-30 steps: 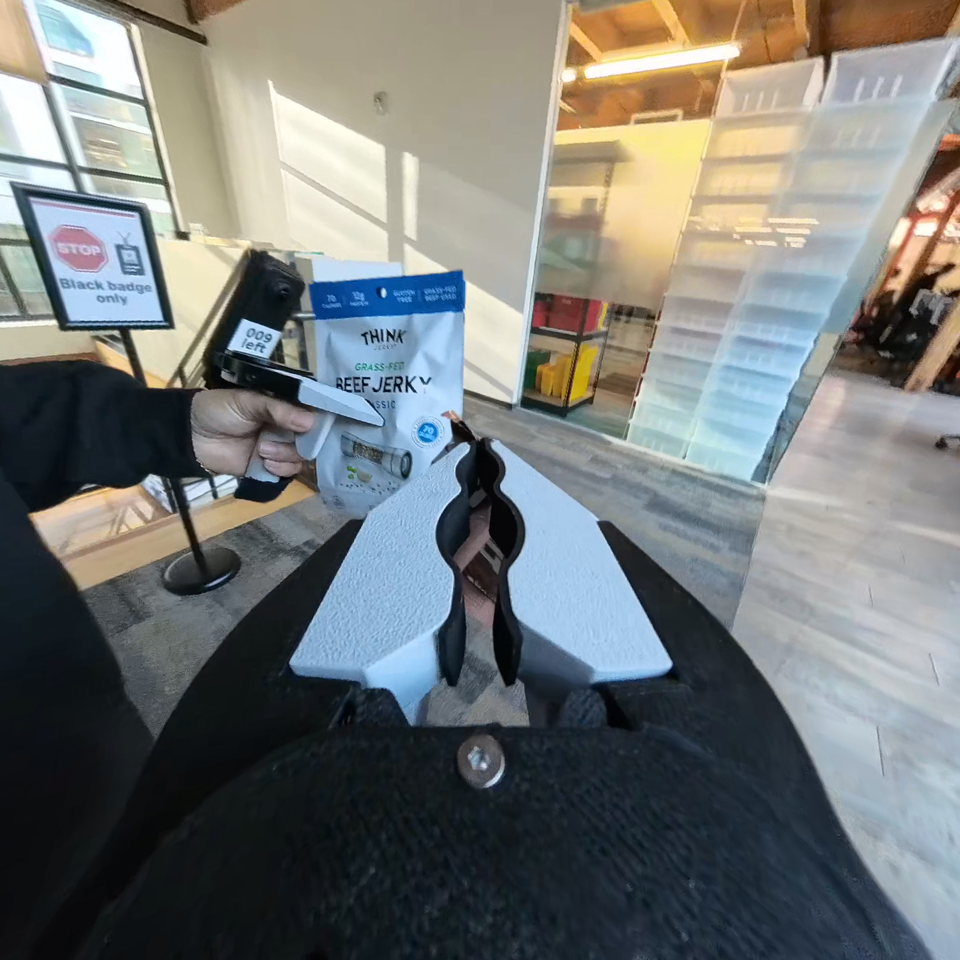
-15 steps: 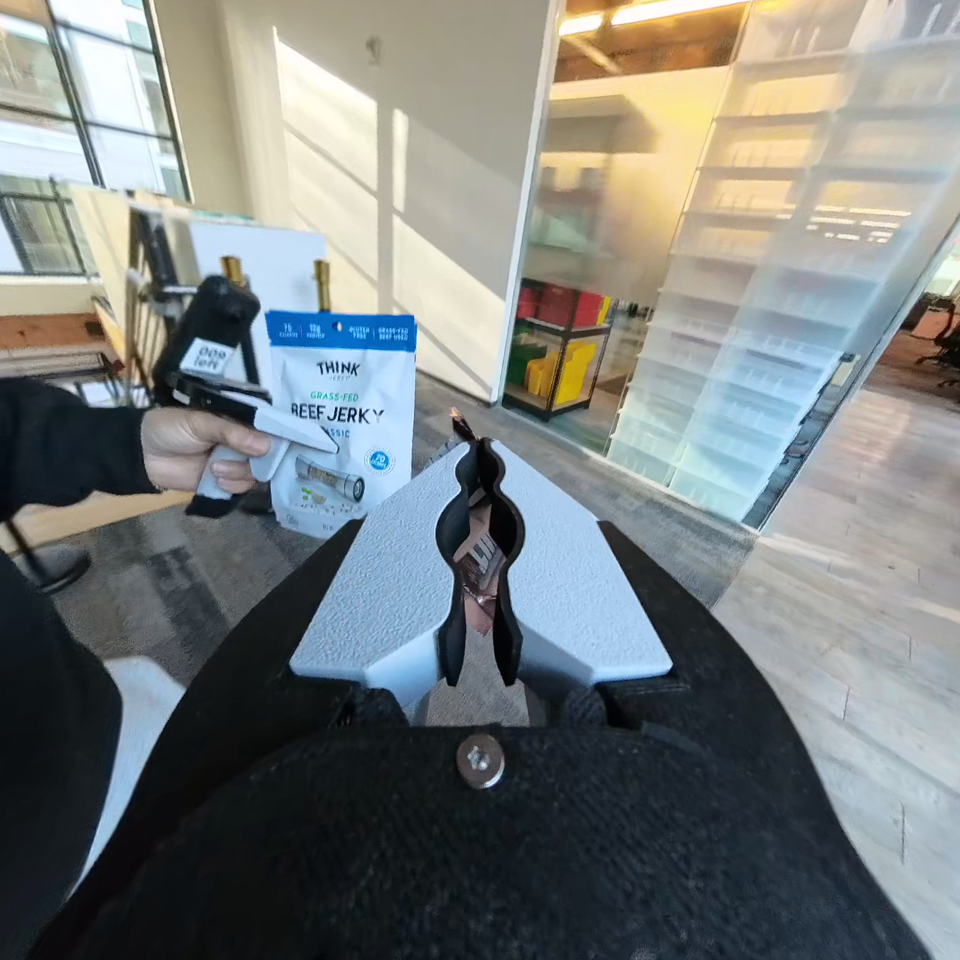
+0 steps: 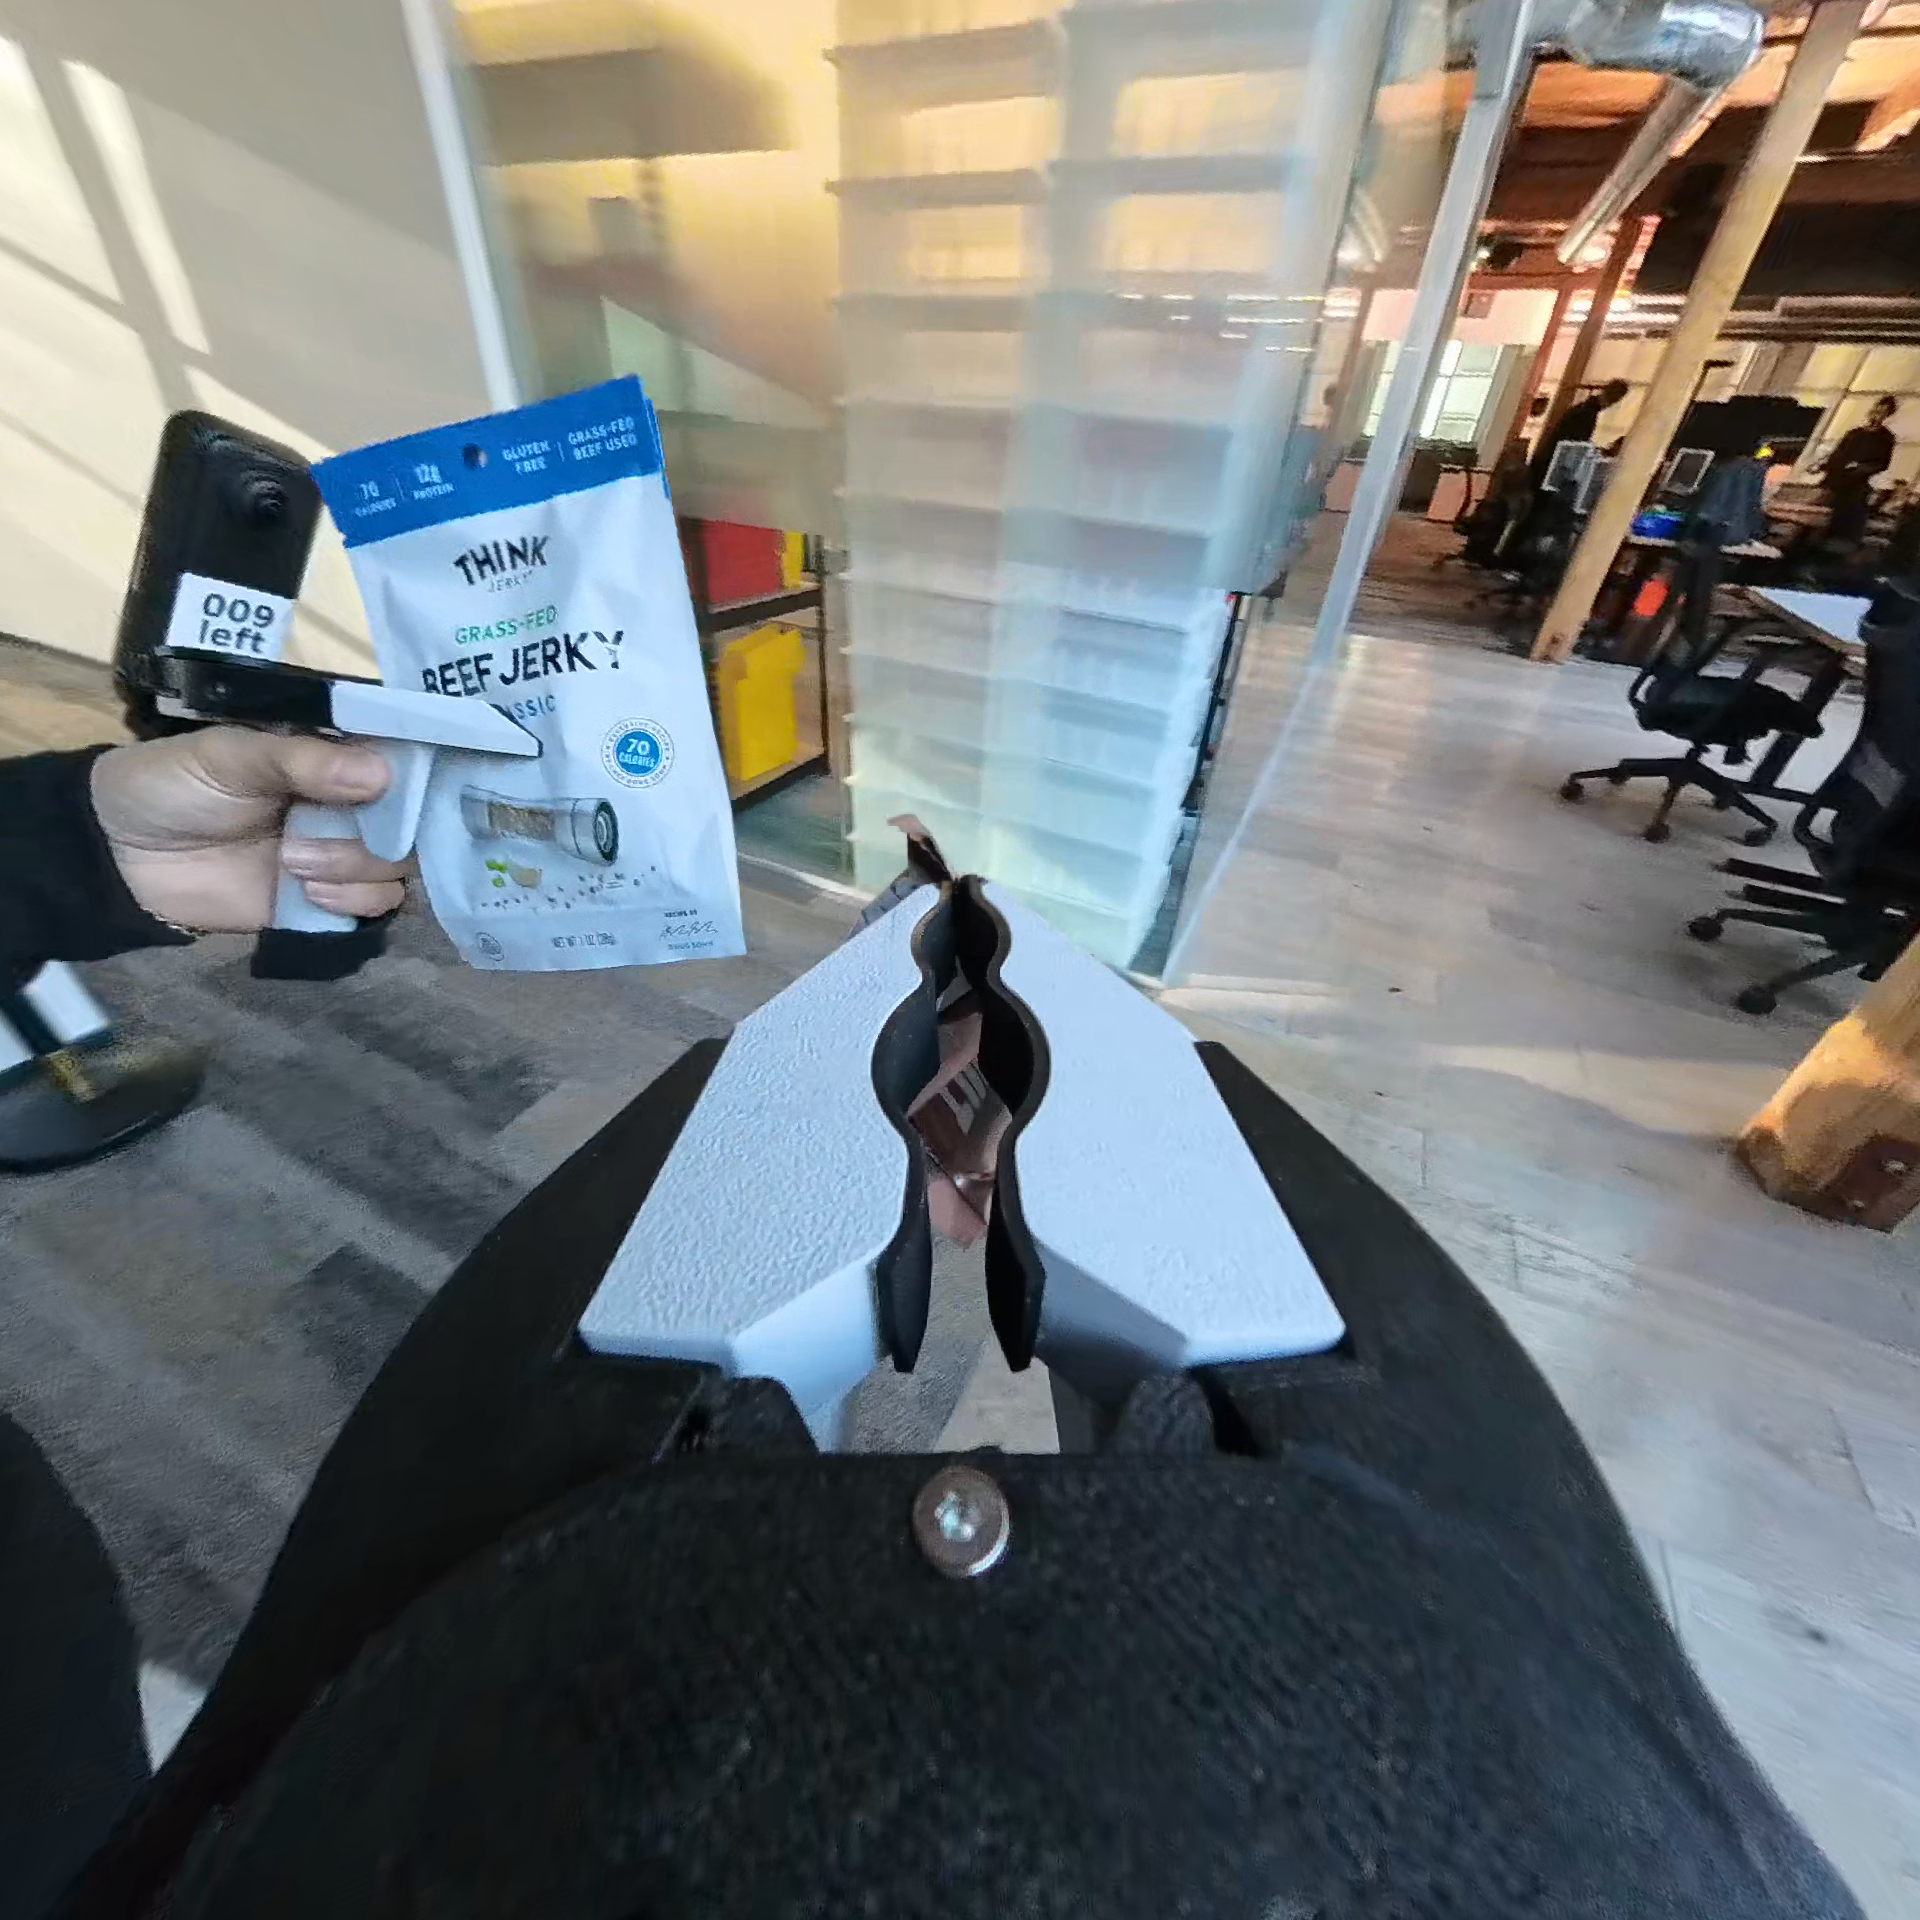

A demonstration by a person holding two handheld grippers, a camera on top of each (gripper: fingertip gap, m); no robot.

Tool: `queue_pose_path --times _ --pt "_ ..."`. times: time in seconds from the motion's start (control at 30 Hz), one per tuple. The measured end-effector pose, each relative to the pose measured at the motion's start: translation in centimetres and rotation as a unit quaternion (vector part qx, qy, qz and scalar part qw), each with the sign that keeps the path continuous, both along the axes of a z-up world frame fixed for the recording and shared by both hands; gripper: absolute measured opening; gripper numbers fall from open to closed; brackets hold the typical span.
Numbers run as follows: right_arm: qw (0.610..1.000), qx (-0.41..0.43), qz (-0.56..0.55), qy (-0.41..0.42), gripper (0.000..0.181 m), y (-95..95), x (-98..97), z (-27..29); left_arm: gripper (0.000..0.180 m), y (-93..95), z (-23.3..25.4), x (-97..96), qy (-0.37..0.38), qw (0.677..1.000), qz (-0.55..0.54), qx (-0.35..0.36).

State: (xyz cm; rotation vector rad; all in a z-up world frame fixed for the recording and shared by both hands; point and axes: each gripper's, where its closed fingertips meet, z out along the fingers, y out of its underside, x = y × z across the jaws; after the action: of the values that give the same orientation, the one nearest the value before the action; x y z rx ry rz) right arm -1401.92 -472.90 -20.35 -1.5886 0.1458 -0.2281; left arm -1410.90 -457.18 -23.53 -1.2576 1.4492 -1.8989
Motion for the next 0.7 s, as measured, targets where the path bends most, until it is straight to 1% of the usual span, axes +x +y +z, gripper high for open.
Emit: queue_pose_path --times 0.13,0.3,0.4,0.5,0.7 --pt "1.0 0.01 -0.004 -0.007 0.0 7.5 13.9 -0.9 0.02 8.2 -1.7 14.2 0.004 1.0 -0.005 0.005" --pt "0.997 0.059 0.043 0.02 0.0 19.3 31.2 -0.7 0.02 20.0 -3.3 30.5 0.028 0.999 0.041 0.005" --pt "0.997 0.046 0.063 0.03 0.0 27.5 41.4 -0.2 0.02 27.6 -2.8 39.1 0.048 0.996 0.069 -0.016" --pt "0.996 0.024 0.077 0.03 0.0 35.9 51.4 0.0 0.02 35.1 -2.3 47.7 0.054 0.994 0.096 -0.006" --pt "0.994 0.041 0.104 0.015 0.0 52.4 72.0 0.8 0.02 51.4 -4.2 67.0 0.029 0.992 0.121 0.01"
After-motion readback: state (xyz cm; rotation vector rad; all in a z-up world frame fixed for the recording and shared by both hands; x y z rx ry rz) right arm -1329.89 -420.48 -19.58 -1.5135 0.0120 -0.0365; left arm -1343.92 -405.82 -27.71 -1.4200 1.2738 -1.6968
